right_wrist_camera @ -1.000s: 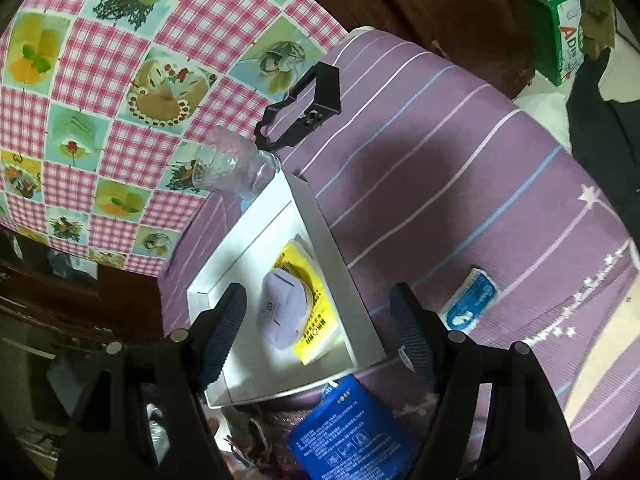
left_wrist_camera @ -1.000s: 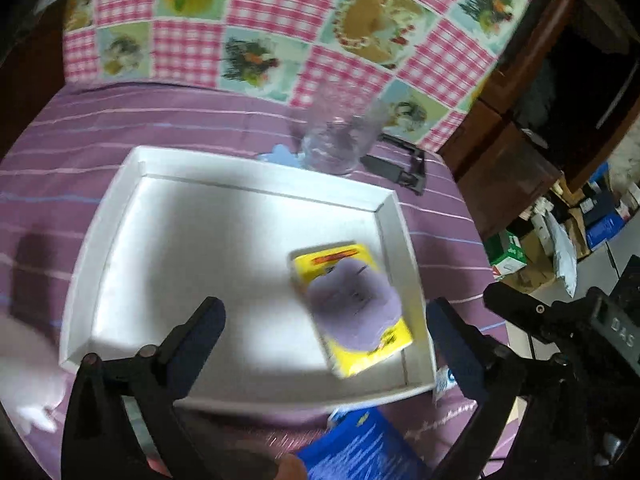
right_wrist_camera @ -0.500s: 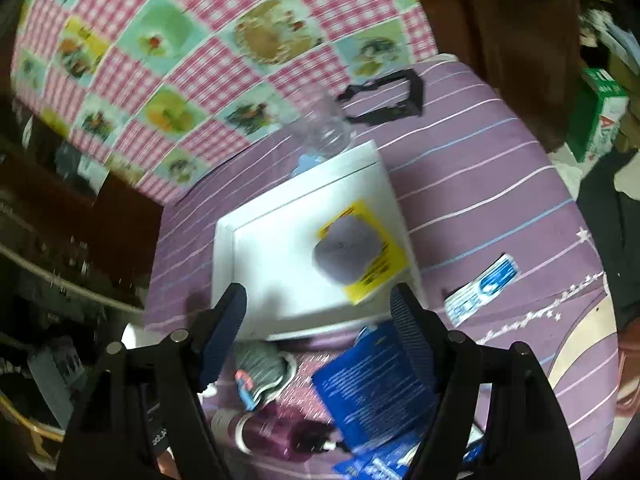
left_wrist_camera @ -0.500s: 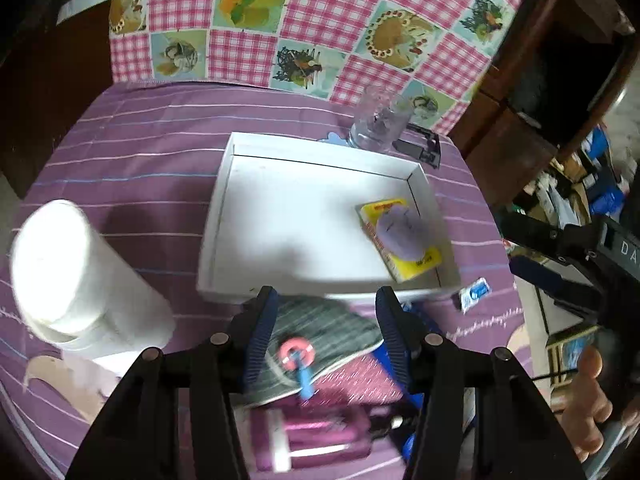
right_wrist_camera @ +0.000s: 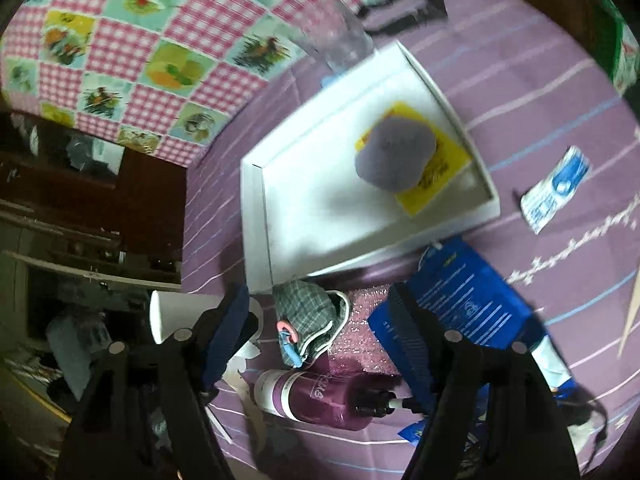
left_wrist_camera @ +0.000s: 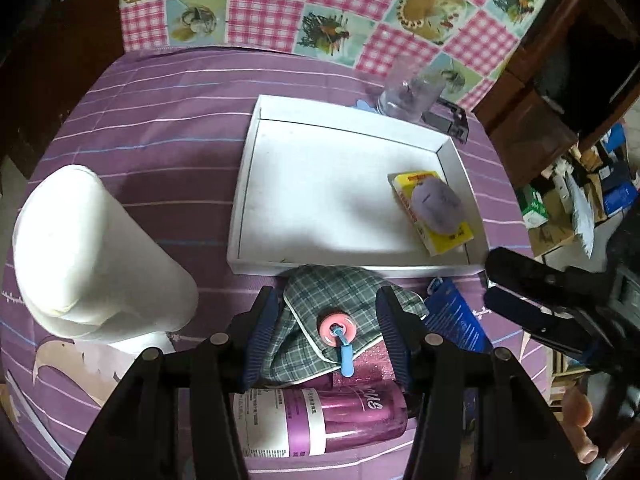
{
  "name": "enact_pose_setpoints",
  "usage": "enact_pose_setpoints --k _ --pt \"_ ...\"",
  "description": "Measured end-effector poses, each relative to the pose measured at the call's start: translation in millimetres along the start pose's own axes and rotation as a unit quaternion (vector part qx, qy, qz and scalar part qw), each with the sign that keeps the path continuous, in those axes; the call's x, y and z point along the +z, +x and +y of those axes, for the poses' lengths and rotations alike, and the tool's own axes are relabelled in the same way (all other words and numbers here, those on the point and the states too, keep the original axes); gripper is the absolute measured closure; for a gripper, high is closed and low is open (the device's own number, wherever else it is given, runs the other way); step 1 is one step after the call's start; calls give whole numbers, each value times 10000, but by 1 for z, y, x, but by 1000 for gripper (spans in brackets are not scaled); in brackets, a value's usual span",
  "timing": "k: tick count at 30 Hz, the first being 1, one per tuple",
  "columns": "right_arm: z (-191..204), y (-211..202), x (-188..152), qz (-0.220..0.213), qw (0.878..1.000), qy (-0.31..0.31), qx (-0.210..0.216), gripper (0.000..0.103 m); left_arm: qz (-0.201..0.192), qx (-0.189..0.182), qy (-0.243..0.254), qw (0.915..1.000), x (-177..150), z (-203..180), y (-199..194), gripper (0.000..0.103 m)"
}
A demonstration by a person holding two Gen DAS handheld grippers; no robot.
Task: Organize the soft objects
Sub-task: 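Grasp the green plaid glasses case with the left gripper and lift it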
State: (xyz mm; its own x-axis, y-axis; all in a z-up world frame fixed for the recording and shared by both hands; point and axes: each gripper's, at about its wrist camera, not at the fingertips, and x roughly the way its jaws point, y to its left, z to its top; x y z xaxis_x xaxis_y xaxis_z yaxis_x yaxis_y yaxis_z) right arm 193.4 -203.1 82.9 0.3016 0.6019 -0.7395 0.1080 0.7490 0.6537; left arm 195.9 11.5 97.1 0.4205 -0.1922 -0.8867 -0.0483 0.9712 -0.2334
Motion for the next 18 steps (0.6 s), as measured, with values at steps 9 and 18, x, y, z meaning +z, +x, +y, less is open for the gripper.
enact_pose_setpoints --k 9,18 --pt "-12 11 4 151 9995 283 -69 43 364 -510 257 9977 -2 -3 16 51" --pt "-23 -4 11 103 9986 510 95 43 605 -450 592 9954 -6 -2 27 45"
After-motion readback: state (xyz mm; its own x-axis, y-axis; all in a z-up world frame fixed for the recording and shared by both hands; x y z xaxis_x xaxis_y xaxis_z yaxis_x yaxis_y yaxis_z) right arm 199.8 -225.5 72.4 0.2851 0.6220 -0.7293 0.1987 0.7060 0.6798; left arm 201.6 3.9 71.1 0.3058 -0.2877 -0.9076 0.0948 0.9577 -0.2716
